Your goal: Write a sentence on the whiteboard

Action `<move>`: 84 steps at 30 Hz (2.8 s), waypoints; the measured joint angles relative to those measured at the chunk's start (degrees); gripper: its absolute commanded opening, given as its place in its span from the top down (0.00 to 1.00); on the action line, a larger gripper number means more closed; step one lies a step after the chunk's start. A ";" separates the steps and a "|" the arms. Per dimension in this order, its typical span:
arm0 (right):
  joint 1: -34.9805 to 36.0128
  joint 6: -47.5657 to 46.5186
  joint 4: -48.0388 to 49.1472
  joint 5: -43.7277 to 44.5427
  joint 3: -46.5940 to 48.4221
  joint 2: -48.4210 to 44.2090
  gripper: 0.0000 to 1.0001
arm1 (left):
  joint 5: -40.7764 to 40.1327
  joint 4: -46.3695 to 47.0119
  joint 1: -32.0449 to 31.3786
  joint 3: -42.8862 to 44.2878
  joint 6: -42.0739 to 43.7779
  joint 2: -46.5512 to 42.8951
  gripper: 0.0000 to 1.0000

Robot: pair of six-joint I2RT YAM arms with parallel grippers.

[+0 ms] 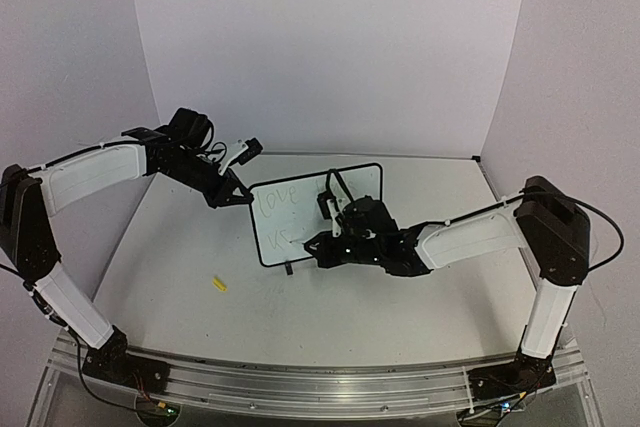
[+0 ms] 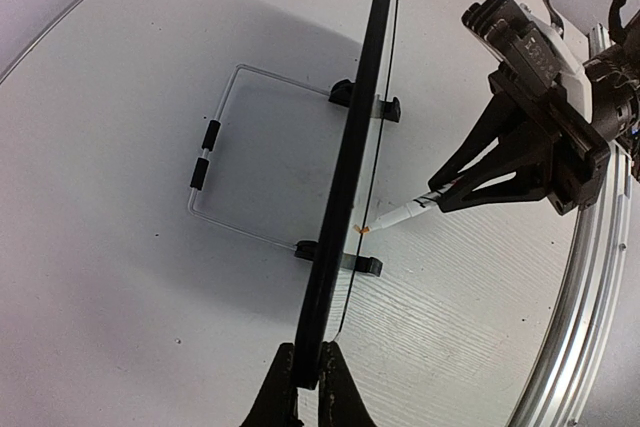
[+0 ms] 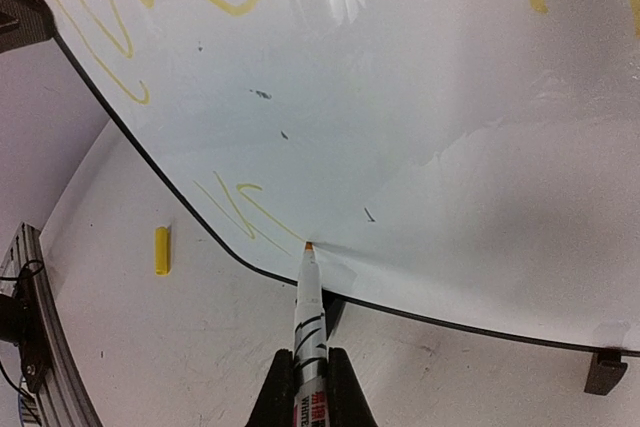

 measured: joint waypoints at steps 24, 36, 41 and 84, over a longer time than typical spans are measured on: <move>0.00 -0.63 -2.36 -2.95 3.28 2.27 1.00 | 0.00 0.02 0.00 0.00 0.00 0.00 1.00; -0.02 -1.34 -2.16 -3.73 3.29 2.22 1.00 | -0.01 0.00 0.00 0.00 0.00 -0.02 1.00; -0.02 -2.18 -1.82 -4.12 2.33 0.16 1.00 | 0.00 0.00 0.00 0.00 0.00 -0.02 1.00; -9.22 -2.68 0.57 -12.66 -7.63 -9.03 1.00 | -0.24 0.04 -0.50 0.00 0.00 -0.02 1.00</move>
